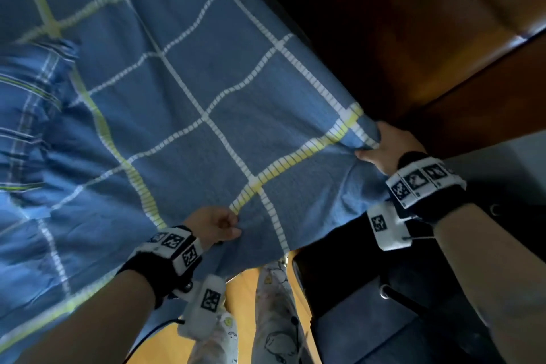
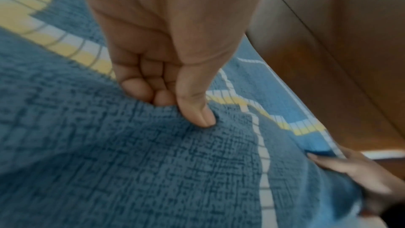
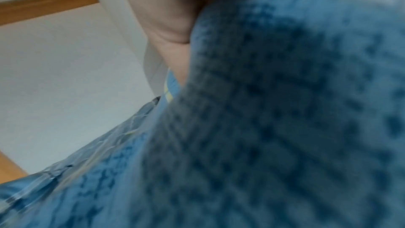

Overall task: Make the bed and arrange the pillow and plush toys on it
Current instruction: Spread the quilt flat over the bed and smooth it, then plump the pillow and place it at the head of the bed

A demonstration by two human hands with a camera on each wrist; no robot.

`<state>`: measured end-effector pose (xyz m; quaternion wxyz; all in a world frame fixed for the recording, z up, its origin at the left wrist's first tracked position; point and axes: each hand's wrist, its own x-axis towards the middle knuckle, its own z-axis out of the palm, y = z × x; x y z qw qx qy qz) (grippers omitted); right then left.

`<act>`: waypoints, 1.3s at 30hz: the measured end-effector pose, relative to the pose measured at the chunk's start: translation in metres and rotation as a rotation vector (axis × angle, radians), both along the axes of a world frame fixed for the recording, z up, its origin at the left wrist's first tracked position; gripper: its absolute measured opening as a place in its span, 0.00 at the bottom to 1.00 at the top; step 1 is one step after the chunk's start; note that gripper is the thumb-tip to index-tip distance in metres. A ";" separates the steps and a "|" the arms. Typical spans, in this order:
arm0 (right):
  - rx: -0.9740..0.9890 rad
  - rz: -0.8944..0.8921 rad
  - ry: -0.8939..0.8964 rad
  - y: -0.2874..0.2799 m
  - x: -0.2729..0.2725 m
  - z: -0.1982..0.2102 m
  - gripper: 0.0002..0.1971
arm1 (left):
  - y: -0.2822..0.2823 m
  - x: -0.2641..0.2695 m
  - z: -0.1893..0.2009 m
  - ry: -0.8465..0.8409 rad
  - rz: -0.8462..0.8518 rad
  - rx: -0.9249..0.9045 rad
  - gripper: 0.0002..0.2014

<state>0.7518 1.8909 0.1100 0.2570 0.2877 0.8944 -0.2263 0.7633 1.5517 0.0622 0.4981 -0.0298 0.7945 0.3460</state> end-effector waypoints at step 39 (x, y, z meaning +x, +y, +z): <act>-0.603 0.022 -0.149 -0.559 -0.082 -0.073 0.25 | -0.373 0.113 -0.067 0.123 0.265 -0.326 0.37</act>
